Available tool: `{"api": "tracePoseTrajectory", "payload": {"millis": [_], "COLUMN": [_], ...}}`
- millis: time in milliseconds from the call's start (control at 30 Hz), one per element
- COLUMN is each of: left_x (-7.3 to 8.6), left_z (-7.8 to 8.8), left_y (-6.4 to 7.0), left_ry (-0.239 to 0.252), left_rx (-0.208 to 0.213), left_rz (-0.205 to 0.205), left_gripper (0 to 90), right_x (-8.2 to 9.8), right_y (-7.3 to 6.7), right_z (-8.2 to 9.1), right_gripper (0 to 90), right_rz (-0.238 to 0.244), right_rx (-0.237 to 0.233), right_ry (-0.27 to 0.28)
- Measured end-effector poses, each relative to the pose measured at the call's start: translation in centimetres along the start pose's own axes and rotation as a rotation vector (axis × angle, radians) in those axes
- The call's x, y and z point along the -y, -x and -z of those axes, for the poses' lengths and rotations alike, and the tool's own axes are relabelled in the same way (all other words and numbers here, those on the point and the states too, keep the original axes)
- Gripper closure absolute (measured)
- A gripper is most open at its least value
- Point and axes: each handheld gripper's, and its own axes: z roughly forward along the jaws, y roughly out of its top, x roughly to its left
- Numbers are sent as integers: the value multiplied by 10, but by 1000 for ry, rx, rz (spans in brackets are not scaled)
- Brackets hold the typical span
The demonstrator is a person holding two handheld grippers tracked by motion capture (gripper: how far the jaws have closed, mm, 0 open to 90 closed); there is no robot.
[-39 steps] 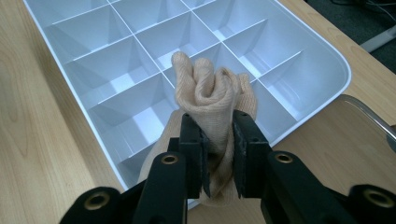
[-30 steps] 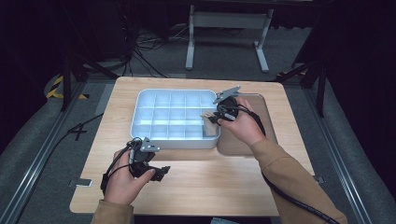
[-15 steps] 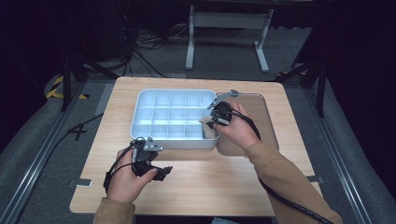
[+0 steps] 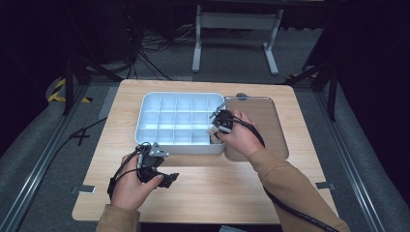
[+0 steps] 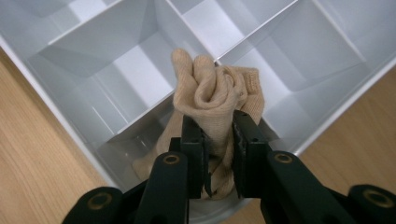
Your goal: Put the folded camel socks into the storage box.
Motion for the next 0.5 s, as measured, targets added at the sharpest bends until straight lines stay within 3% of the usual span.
{"api": "tracePoseTrajectory", "payload": {"millis": [500], "left_x": [8], "left_z": [3], "left_y": [4], "left_ry": [-8], "left_rx": [-2], "left_rz": [9], "left_gripper": [223], "right_x": [-5], "right_y": [3], "right_z": [-28], "right_gripper": [764], "right_rz": [20], "right_rx": [-49], "right_ry": [-106]}}
